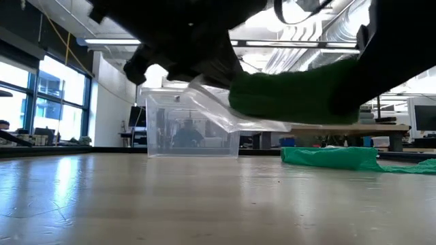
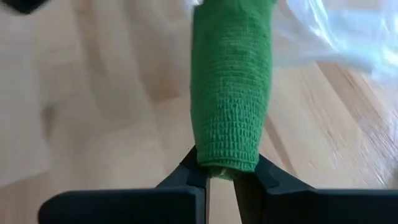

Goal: Roll bandage
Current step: Put the green bandage into the zip bag

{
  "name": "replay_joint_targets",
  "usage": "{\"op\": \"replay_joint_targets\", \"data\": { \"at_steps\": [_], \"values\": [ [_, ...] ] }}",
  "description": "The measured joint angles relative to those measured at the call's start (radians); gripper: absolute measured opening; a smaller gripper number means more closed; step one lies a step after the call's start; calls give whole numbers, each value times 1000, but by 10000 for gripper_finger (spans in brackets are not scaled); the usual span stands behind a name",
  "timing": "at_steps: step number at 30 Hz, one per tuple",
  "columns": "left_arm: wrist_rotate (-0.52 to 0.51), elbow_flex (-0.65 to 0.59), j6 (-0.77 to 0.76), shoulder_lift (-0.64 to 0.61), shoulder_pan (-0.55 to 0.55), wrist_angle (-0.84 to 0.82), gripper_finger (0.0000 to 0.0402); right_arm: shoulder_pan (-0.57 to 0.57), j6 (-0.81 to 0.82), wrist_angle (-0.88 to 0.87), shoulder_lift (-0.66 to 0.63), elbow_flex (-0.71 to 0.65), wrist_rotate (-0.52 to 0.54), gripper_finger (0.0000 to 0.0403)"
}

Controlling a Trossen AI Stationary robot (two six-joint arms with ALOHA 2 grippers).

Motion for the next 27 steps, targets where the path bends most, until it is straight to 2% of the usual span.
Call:
{"op": "replay_joint_targets", "data": {
  "at_steps": [6, 13, 15, 20, 23, 27],
  "values": [
    [-2, 4, -18, 2, -3, 18, 0, -15, 177, -108, -1, 1, 10, 30],
    [12, 6, -20, 2, -2, 30, 0, -18, 294, -122, -1, 1, 6, 29],
    [40, 13, -20, 2, -4, 50, 0, -26, 256, -96, 0, 1, 15, 26],
    [35, 10, 2, 0, -4, 79, 0, -26, 98, 36, 0, 1, -22, 26],
    [39, 10, 51, 0, -2, 123, 0, -42, 96, 54, 0, 1, 0, 26],
    [27, 9, 41, 0, -2, 122, 0, -43, 109, 69, 1, 0, 60, 25]
  ]
}}
